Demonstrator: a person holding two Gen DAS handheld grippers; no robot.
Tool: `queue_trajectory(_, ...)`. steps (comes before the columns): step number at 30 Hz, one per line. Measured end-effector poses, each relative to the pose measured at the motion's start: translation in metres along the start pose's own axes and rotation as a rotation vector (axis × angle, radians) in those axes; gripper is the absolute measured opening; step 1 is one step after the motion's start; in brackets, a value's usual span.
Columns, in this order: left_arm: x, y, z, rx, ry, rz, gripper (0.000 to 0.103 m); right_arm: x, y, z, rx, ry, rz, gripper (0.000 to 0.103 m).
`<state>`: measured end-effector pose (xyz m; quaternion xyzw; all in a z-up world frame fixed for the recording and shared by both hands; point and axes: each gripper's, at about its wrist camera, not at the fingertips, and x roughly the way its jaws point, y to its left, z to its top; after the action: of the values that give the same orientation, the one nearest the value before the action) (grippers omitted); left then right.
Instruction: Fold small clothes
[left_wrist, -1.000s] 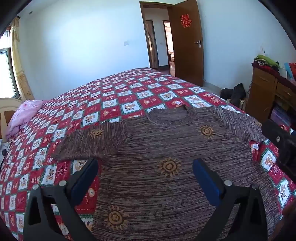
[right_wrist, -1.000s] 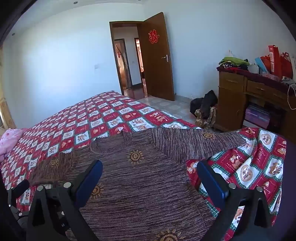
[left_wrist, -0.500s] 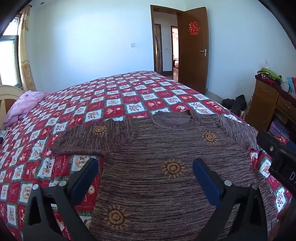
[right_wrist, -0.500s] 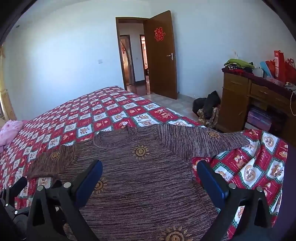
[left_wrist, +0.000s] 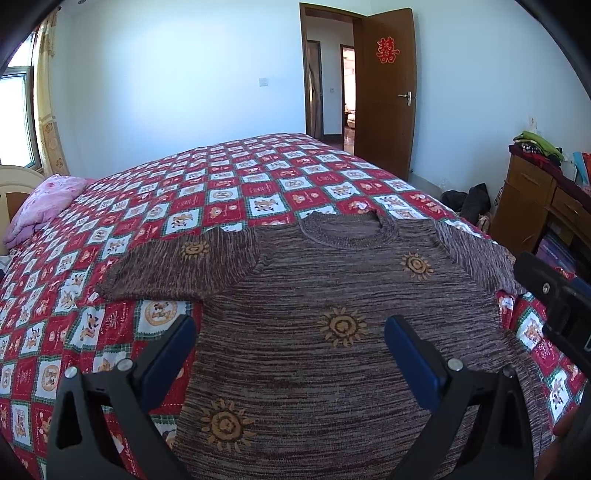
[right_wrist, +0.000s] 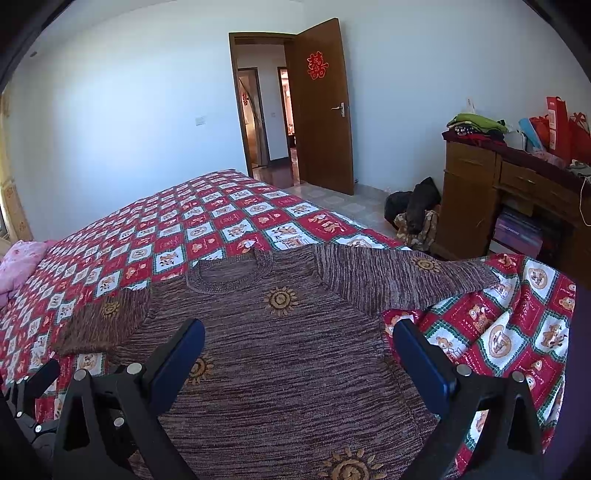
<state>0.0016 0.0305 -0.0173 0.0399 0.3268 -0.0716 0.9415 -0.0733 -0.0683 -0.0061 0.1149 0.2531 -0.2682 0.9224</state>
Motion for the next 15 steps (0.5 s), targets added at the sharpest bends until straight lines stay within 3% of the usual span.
queue_trajectory(15,0.0016,0.0036,-0.0009,-0.01,0.012,-0.001,0.103,0.0019,-0.0007,-0.0028,0.003,0.014,0.004,0.102)
